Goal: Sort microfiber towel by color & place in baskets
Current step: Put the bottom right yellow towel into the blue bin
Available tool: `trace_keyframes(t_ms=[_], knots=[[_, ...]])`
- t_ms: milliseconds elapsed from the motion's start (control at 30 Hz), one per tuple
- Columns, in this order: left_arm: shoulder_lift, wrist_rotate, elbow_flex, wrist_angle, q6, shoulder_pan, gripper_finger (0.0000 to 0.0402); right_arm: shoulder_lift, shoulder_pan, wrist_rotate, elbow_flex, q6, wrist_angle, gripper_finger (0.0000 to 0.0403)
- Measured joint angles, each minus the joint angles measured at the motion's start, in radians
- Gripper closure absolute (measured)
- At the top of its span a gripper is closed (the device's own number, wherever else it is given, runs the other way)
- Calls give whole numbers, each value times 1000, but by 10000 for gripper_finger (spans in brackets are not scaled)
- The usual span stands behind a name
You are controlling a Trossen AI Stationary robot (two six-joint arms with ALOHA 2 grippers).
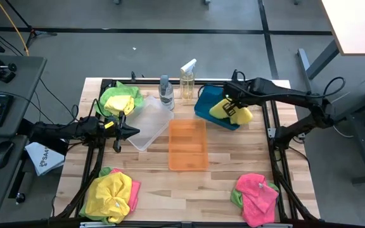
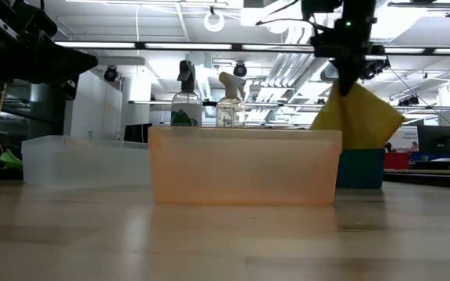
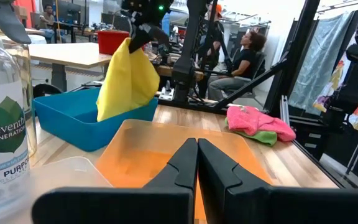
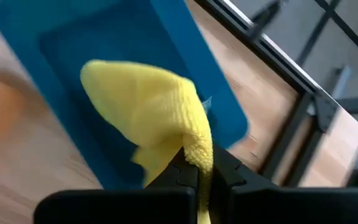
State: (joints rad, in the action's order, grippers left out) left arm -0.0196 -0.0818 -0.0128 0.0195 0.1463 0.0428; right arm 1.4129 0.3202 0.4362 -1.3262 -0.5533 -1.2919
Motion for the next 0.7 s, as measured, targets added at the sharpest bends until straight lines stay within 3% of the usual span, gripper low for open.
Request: trace_keyframes(t_ms=[233,433,533,700], knots=[[0,0,0,0,0,0,401,77,34,8,0,-3,222,403],[0,0,0,0,0,0,401,134,68,-1,0,-23,269,397],[0,0,0,0,0,0,401,138,82,-25,0,-14,256,366],[0,0,0,0,0,0,401,118,93,-98,-1,11,254,268]])
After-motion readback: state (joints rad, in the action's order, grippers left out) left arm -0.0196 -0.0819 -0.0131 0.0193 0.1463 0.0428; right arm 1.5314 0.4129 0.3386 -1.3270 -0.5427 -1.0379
